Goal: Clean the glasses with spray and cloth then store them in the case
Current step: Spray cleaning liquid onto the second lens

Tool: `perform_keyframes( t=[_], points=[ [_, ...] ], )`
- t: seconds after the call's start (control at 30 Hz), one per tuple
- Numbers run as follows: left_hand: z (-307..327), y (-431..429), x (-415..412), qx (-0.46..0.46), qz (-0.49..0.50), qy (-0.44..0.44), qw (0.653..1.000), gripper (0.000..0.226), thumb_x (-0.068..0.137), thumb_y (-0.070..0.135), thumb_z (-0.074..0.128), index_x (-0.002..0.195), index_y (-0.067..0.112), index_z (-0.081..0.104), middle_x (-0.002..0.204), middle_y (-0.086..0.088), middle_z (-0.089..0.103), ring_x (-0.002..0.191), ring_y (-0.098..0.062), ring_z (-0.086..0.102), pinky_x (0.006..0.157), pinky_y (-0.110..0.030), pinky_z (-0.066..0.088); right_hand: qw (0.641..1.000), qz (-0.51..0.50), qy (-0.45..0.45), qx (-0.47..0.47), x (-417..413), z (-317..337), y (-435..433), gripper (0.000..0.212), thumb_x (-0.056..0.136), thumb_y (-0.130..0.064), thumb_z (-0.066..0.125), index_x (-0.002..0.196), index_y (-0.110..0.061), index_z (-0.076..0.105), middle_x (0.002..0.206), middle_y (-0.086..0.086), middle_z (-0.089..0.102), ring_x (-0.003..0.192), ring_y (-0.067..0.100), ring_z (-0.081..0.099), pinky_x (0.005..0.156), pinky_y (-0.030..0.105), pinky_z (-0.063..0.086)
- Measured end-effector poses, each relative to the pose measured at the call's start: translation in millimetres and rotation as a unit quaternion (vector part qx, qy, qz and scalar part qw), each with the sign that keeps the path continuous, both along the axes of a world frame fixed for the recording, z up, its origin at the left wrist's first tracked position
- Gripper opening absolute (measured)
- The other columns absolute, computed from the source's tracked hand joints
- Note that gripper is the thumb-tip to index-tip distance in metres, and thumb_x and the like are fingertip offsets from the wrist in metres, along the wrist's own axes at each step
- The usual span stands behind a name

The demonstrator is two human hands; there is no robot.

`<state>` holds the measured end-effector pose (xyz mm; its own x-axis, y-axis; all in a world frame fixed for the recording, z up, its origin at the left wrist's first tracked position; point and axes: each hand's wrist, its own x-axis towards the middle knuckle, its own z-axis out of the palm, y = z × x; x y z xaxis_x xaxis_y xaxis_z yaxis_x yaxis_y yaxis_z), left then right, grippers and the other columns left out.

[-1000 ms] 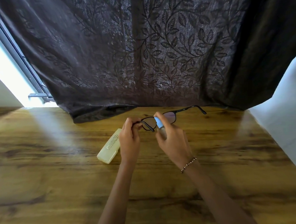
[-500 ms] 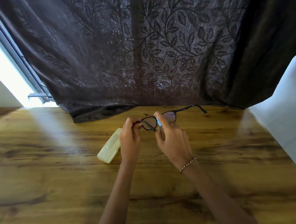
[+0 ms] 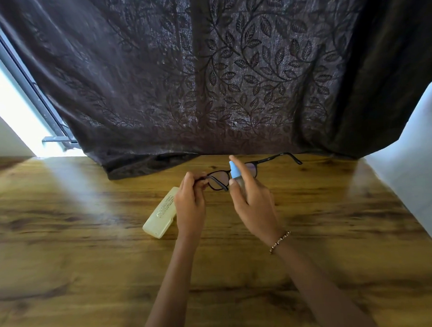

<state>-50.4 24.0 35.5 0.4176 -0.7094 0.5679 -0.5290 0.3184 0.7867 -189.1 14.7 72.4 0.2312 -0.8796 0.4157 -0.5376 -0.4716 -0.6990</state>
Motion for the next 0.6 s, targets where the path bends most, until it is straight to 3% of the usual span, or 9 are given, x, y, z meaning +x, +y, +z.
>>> perform_keyframes(
  t=[0.17, 0.33, 0.43, 0.5, 0.6],
  points=[
    [-1.3, -0.1, 1.4, 0.006, 0.001, 0.004, 1.000, 0.021, 0.092, -0.010, 0.044, 0.098, 0.006, 0.057, 0.089, 0.001, 0.062, 0.082, 0.005, 0.059, 0.072, -0.006, 0.043, 0.995, 0.045, -0.060, 0.065, -2.9, 1.1, -0.6, 0.044, 0.093, -0.028, 0.049, 0.131, -0.045, 0.037, 0.062, 0.000, 0.060, 0.049, 0.016, 0.056, 0.048, 0.041, 0.052],
    [-2.1, -0.2, 1.8, 0.005, 0.004, 0.001, 1.000, 0.021, 0.091, -0.011, 0.045, 0.097, 0.005, 0.057, 0.089, 0.003, 0.062, 0.082, 0.006, 0.059, 0.072, -0.005, 0.042, 0.999, 0.040, -0.033, 0.008, -0.4, 0.5, -4.4, 0.045, 0.085, -0.018, 0.055, 0.125, -0.037, 0.049, 0.052, -0.008, 0.049, 0.046, 0.007, 0.049, 0.048, 0.015, 0.040],
    [-2.5, -0.6, 1.7, 0.005, 0.003, -0.002, 1.000, 0.019, 0.091, -0.009, 0.045, 0.096, 0.005, 0.057, 0.087, 0.003, 0.062, 0.081, 0.005, 0.059, 0.072, -0.006, 0.042, 0.998, 0.051, 0.004, -0.020, 1.4, 0.4, -6.6, 0.046, 0.084, -0.016, 0.056, 0.126, -0.033, 0.051, 0.050, -0.005, 0.046, 0.045, 0.011, 0.046, 0.047, 0.010, 0.035],
    [-2.4, -0.8, 1.9, 0.007, 0.003, 0.002, 1.000, 0.018, 0.091, -0.008, 0.046, 0.095, 0.005, 0.057, 0.089, 0.003, 0.063, 0.082, 0.006, 0.059, 0.072, -0.006, 0.042, 0.997, 0.046, 0.040, -0.043, 1.4, -1.7, -7.4, 0.045, 0.084, -0.017, 0.061, 0.126, -0.032, 0.051, 0.053, -0.003, 0.051, 0.046, 0.011, 0.049, 0.046, 0.012, 0.038],
    [-2.6, -0.4, 1.8, 0.008, 0.006, 0.003, 1.000, 0.017, 0.092, -0.008, 0.046, 0.094, 0.005, 0.056, 0.092, 0.004, 0.063, 0.082, 0.007, 0.058, 0.071, -0.006, 0.043, 0.997, 0.007, 0.070, -0.037, 2.5, -4.9, -6.2, 0.050, 0.083, -0.013, 0.062, 0.128, -0.031, 0.051, 0.064, 0.000, 0.060, 0.050, 0.011, 0.055, 0.050, 0.030, 0.051]
  ],
)
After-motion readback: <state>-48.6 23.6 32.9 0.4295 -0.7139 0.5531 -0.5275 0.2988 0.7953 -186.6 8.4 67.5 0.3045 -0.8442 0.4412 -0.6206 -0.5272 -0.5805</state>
